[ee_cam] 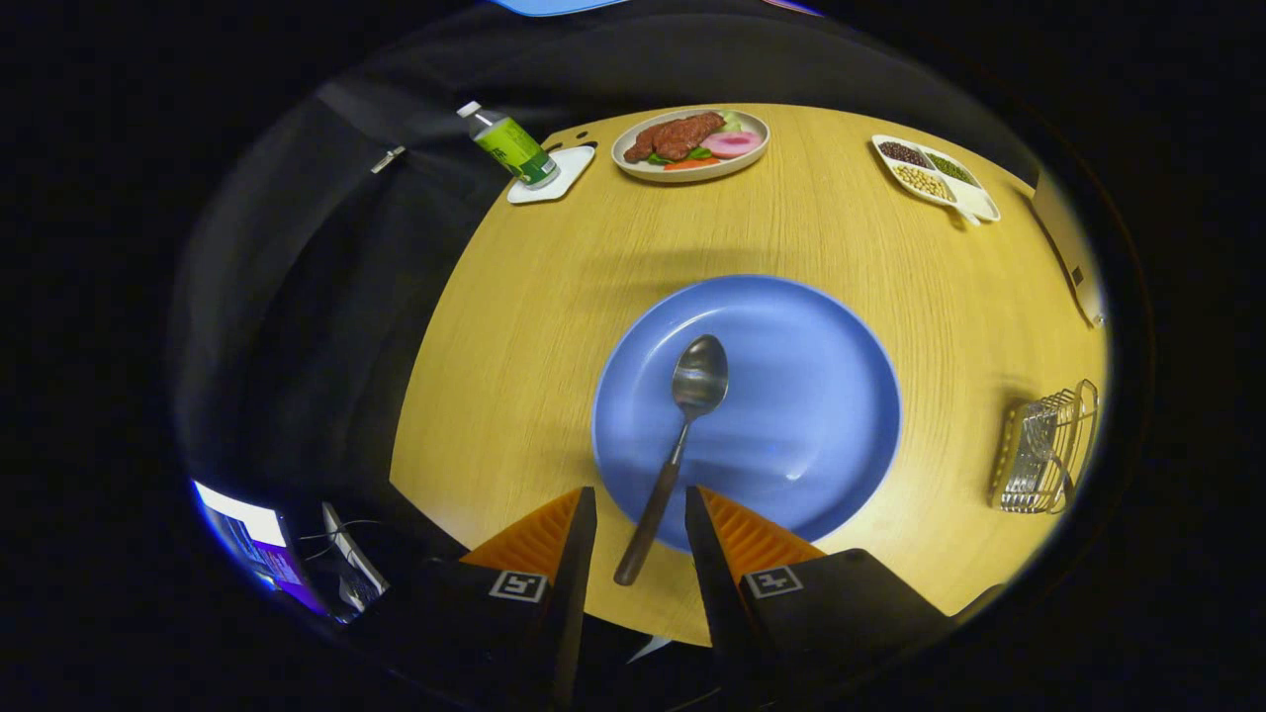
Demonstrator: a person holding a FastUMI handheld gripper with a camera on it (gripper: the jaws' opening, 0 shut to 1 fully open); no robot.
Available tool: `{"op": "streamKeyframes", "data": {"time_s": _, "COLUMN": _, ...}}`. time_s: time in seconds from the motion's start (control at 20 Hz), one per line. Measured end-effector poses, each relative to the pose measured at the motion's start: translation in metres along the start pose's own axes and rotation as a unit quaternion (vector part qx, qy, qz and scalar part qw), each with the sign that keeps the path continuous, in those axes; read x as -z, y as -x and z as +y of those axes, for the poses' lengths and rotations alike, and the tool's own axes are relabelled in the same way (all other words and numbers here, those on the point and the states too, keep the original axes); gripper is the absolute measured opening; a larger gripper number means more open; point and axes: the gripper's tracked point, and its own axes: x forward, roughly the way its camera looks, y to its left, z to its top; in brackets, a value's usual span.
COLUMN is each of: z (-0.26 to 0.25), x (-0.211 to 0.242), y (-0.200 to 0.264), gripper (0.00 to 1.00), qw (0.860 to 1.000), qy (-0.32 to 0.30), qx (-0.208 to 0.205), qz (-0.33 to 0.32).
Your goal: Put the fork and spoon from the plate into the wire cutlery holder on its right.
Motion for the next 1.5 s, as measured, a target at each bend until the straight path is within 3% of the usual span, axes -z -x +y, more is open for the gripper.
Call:
{"op": "streamKeyframes", "data": {"time_s": 0.4, "z": -0.015, "x": 0.012, "y": -0.048, "gripper": 0.56, "qw": 0.998, "qy": -0.012, "qx": 0.056, "qz": 0.030}}
{"op": "streamKeyframes", "data": {"time_s": 0.55, "z": -0.023, "x": 0.012, "y": -0.047, "gripper": 0.15, "qw": 0.997, "qy": -0.012, "qx": 0.067, "qz": 0.027}}
{"op": "streamKeyframes", "data": {"time_s": 0.65, "z": -0.025, "x": 0.012, "y": -0.044, "gripper": 0.08, "qw": 0.998, "qy": -0.023, "qx": 0.055, "qz": 0.028}}
{"op": "streamKeyframes", "data": {"time_s": 0.9, "z": -0.017, "x": 0.000, "y": -0.016, "gripper": 0.08, "qw": 0.999, "qy": -0.050, "qx": 0.002, "qz": 0.004}}
{"op": "streamKeyframes", "data": {"time_s": 1.15, "z": -0.018, "x": -0.017, "y": 0.048, "gripper": 0.08, "qw": 0.997, "qy": -0.055, "qx": -0.044, "qz": -0.029}}
{"op": "streamKeyframes", "data": {"time_s": 1.5, "z": -0.078, "x": -0.028, "y": 0.149, "gripper": 0.08, "qw": 0.997, "qy": -0.042, "qx": -0.040, "qz": -0.050}}
